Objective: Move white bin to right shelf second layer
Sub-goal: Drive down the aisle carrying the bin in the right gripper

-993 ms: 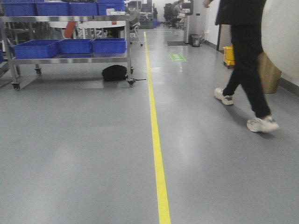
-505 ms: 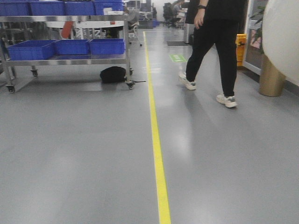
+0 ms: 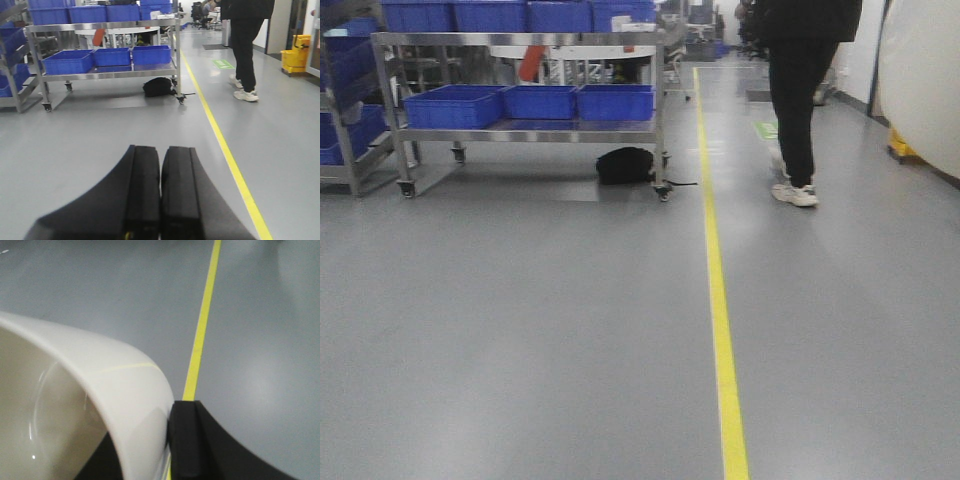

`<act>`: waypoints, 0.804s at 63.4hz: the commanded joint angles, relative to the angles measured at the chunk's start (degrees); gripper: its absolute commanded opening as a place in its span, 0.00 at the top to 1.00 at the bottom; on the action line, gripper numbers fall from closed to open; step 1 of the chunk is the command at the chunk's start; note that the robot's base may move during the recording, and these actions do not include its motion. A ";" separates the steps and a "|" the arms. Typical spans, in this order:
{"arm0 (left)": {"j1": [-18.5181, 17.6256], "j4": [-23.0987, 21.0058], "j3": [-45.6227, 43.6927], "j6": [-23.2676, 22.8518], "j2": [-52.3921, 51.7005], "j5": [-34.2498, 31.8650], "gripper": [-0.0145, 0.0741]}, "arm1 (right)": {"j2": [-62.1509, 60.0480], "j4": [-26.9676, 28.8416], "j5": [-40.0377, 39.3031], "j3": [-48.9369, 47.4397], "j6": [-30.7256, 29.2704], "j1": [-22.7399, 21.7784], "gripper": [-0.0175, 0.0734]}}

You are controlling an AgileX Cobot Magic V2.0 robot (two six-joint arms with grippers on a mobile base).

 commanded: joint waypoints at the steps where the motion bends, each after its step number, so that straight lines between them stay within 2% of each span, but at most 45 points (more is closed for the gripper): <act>1: -0.32 -0.31 2.11 -0.20 -0.80 -4.91 0.74 | -0.07 0.15 -5.42 -1.88 0.05 -0.35 0.75; 51: -0.32 -0.31 2.11 -0.20 -0.80 -4.91 0.74 | -0.07 0.15 -5.42 -1.88 0.05 -0.35 0.75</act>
